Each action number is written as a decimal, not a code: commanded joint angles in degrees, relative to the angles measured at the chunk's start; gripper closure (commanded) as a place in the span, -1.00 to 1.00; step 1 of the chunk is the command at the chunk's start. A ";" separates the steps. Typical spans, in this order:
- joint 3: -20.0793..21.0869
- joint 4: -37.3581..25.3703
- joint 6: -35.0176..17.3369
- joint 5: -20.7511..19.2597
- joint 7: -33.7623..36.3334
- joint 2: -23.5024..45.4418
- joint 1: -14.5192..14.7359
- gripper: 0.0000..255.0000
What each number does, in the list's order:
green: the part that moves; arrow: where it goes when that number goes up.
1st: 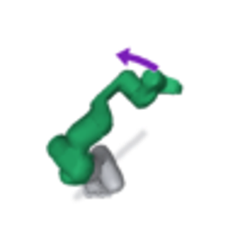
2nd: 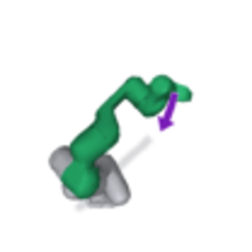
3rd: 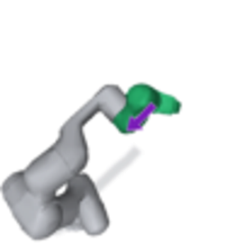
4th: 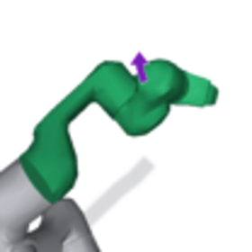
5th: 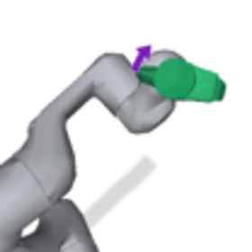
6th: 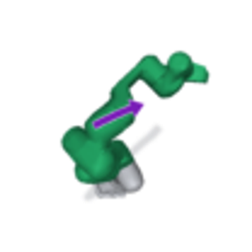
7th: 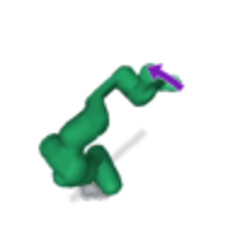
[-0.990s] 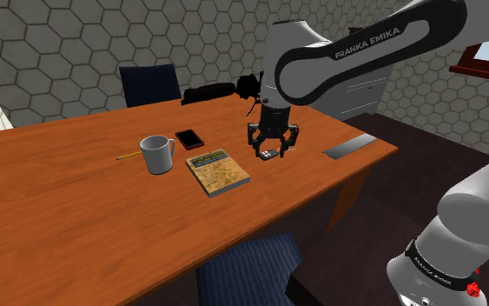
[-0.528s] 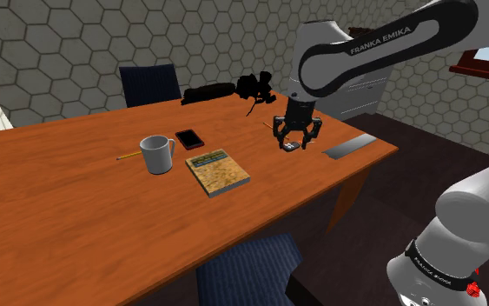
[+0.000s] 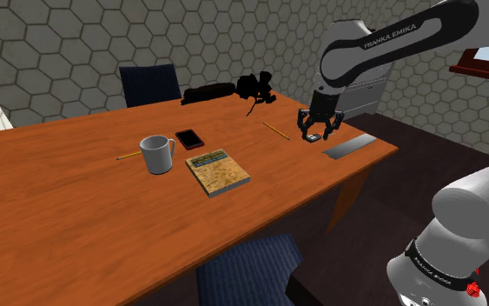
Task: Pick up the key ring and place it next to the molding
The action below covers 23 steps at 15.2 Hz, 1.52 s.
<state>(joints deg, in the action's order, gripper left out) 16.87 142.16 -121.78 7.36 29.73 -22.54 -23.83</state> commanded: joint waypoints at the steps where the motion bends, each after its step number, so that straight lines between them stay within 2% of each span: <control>1: -2.19 0.39 -0.18 -0.83 -3.07 -0.01 -1.34 1.00; 2: -3.45 0.30 -0.25 -1.39 -4.78 0.22 -2.17 1.00; 16: -2.28 6.42 -12.69 -1.84 -4.13 6.60 -2.40 1.00; 23: -2.28 6.42 -12.69 -1.84 -4.13 6.60 -2.41 1.00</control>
<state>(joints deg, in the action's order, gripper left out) 14.61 148.56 -134.45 5.53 25.59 -15.97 -26.22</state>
